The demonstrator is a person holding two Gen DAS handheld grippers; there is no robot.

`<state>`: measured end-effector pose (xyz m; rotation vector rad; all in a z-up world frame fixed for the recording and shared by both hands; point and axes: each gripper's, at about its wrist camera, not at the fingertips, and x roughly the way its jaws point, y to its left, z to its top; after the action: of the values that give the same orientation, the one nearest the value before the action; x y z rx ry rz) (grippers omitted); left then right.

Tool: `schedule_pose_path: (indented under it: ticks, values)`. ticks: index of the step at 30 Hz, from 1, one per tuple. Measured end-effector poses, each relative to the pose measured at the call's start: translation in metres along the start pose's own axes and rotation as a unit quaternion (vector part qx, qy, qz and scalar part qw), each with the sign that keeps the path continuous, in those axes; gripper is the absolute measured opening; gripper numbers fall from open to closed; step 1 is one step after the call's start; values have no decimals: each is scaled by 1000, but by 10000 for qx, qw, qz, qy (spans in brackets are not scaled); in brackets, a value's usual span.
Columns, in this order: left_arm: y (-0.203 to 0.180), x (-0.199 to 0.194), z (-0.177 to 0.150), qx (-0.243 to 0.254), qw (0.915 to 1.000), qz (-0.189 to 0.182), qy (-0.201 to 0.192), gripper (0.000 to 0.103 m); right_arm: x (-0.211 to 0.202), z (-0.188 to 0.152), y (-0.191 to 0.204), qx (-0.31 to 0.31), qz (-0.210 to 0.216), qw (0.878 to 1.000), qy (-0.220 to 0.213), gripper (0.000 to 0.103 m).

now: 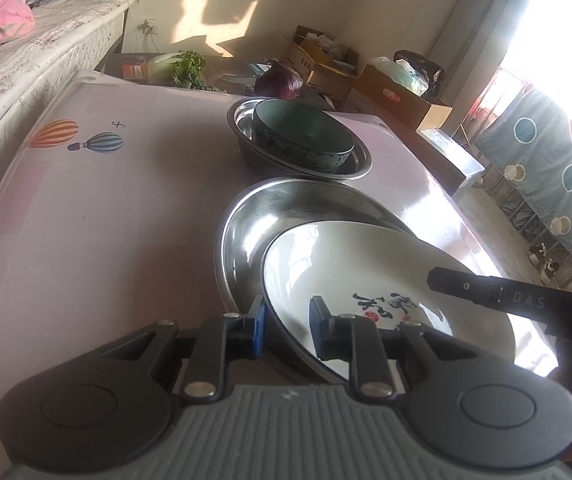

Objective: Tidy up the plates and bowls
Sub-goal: 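Lift the white printed plate with both tools over the stacked steel plates, then lower the white plate onto the steel plates and open both tools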

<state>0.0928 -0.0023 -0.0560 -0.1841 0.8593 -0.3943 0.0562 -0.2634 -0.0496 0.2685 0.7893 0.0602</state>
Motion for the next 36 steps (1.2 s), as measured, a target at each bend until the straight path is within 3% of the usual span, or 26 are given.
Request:
schedule_pose_path:
  ticks: [13, 15, 22, 29, 36]
  values:
    - [5, -10, 3, -45, 9999, 3, -95, 23, 15, 9, -1, 0, -20, 10000, 15, 36]
    - [6, -15, 3, -36, 9999, 71, -131, 34, 16, 9, -2, -3, -28, 10000, 14, 39]
    - [3, -25, 3, 123, 9995, 100, -279, 36, 14, 8, -4, 52, -14, 10000, -25, 41]
    - [-3, -31, 8, 320, 9977, 236, -543, 62, -2, 11, -7, 104, 70, 9997, -213, 46]
    - [12, -24, 35, 366, 9963, 430, -646, 66, -15, 28, -11, 59, 212, 9989, -423, 49]
